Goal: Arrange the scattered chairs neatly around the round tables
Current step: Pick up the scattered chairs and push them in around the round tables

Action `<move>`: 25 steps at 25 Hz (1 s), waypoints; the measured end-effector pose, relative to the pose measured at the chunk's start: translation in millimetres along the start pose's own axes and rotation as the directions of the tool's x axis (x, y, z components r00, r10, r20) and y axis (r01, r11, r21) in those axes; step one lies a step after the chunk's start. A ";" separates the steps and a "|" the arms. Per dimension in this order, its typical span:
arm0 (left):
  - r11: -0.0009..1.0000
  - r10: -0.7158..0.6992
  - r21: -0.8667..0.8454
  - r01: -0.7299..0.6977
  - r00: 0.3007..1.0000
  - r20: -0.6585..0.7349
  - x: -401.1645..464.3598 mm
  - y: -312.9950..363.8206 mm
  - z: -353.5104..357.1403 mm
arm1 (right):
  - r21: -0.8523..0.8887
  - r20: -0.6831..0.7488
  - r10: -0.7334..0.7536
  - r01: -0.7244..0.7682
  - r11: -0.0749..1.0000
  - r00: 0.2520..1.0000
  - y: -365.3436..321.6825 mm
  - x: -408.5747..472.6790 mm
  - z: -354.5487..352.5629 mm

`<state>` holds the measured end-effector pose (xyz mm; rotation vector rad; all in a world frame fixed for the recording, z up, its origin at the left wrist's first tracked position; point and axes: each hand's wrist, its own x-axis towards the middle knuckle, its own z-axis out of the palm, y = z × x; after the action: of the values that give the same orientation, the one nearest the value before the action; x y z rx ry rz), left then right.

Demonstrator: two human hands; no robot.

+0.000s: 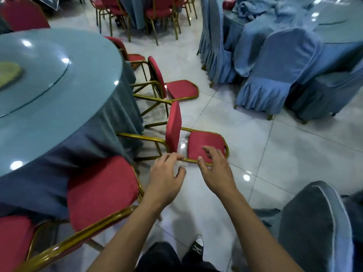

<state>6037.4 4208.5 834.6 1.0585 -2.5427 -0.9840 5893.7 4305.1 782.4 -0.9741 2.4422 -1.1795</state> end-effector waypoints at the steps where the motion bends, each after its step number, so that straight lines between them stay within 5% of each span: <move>1: 1.000 0.013 0.003 -0.014 1.000 0.010 15.2 9.5 8.5 | -0.003 -0.014 0.022 -0.022 1.000 1.000 9.7 14.6 -10.2; 14: 0.983 0.180 -0.041 -0.178 0.983 0.040 268.1 90.3 87.3 | 0.015 -0.117 0.177 -0.176 0.984 0.977 100.5 220.0 -87.4; 25: 0.993 0.083 -0.088 -0.082 0.996 0.015 476.3 133.8 80.4 | -0.064 -0.107 0.129 -0.136 0.989 0.986 103.7 435.4 -115.6</move>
<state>5587.7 3987.2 836.3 0.9171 -2.5105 -1.0770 5466.6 4129.1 800.0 -0.7735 2.6001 -1.1316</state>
